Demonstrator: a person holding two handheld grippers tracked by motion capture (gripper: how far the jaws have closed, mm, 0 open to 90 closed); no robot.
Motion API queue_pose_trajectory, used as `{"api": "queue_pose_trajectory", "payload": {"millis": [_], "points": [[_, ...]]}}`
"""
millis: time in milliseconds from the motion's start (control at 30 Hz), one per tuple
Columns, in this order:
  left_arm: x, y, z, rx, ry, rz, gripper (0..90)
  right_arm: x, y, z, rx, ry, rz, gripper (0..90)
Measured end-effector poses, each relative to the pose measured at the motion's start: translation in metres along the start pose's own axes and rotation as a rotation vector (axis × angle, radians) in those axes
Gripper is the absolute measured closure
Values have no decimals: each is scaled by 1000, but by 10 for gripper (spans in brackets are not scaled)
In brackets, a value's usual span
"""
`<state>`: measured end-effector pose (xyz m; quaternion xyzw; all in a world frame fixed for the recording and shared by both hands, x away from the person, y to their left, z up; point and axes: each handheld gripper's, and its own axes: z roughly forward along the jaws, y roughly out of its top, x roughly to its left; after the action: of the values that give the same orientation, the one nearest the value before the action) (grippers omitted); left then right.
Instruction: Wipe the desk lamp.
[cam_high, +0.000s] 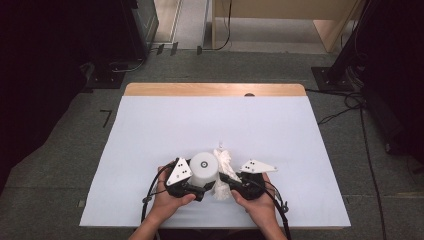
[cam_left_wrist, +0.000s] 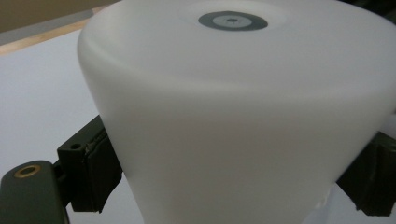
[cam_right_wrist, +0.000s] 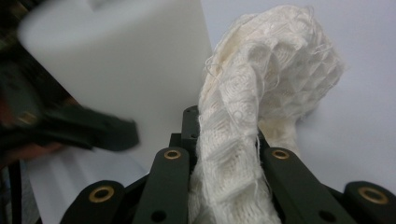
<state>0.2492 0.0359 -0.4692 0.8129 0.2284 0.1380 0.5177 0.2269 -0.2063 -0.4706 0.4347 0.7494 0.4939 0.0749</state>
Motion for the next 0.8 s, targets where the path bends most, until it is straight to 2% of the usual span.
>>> {"api": "queue_pose_trajectory", "payload": {"millis": [133,200,267,333,500,533,633,700,767,800], "points": [[2,-4,1,12,5,15,84,-7,-1,0,-9,-10,22,777],[2,-6,2,19,9,16,84,-11,1,-5,-30,-31,25,774],[1,-6,1,18,18,-2,82,-17,1,-11,-45,-62,33,774],[-1,-6,-1,10,56,-5,79,-23,2,-16,-61,-79,54,773],[-10,-1,-8,-73,123,-92,24,-37,3,-28,-93,-120,98,769],[-15,1,-7,-82,170,-113,25,-39,3,-29,-94,-125,102,769],[-26,2,1,-62,258,-126,22,-41,1,-30,-94,-131,115,768],[-30,2,6,-34,292,-131,77,-39,1,-28,-89,-127,112,768],[-31,2,5,-32,303,-116,84,-36,0,-25,-79,-122,99,767],[-30,2,4,-31,288,-113,85,-35,0,-24,-77,-119,90,768]]}}
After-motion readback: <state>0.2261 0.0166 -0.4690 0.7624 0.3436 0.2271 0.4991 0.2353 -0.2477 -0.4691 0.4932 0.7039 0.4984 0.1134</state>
